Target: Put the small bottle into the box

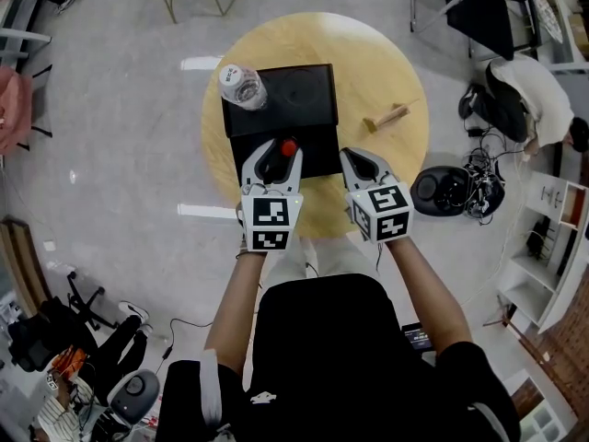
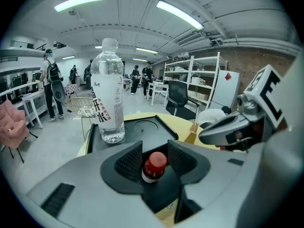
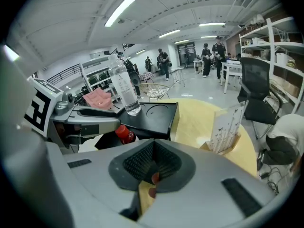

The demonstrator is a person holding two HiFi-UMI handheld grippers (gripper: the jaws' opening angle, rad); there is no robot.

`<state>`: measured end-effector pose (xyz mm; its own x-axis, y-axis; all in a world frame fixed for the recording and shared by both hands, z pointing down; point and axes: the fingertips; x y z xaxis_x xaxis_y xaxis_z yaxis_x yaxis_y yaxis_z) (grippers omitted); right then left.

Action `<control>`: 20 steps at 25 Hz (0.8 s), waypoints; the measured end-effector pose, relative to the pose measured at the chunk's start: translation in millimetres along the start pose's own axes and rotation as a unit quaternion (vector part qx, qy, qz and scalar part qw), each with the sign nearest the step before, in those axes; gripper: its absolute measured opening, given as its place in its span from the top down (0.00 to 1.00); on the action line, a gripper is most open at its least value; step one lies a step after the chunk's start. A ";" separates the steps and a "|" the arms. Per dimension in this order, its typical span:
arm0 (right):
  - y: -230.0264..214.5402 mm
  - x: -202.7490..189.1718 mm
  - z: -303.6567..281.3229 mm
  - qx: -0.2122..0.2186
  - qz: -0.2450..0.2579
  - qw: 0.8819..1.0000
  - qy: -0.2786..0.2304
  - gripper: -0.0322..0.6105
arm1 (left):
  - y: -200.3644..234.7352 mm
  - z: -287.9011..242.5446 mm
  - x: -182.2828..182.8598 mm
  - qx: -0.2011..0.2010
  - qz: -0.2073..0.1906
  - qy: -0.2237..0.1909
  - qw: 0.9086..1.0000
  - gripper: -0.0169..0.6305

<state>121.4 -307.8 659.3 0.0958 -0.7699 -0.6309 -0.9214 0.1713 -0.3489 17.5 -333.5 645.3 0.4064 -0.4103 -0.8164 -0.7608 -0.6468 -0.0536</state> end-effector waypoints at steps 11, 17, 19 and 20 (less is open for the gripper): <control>33.9 2.5 41.2 0.001 -0.003 0.999 -0.048 0.95 | -16.7 60.8 34.2 -0.018 -0.023 -0.045 0.999 0.82; 59.0 1.0 71.3 -0.001 0.013 0.997 -0.077 0.95 | -28.5 101.2 40.6 -0.026 -0.027 -0.070 0.997 0.90; 68.8 -1.6 80.6 -0.001 0.019 0.996 -0.085 0.95 | -29.9 115.7 41.1 -0.025 -0.019 -0.081 0.996 0.92; 72.7 -2.2 85.0 -0.001 0.019 0.996 -0.090 0.95 | -30.1 122.3 42.1 -0.022 -0.018 -0.086 0.996 0.93</control>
<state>86.2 -241.4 576.4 0.1265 -0.6397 -0.7582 -0.9261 0.1978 -0.3214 -4.4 -252.7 542.2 0.3365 -0.2728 -0.9013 -0.7226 -0.6886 -0.0614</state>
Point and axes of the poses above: the fingertips, and each gripper's own axes: z backward along the fingers, y to its left, x out of its top, and after that the axes turned 13 degrees about -z, right-handed
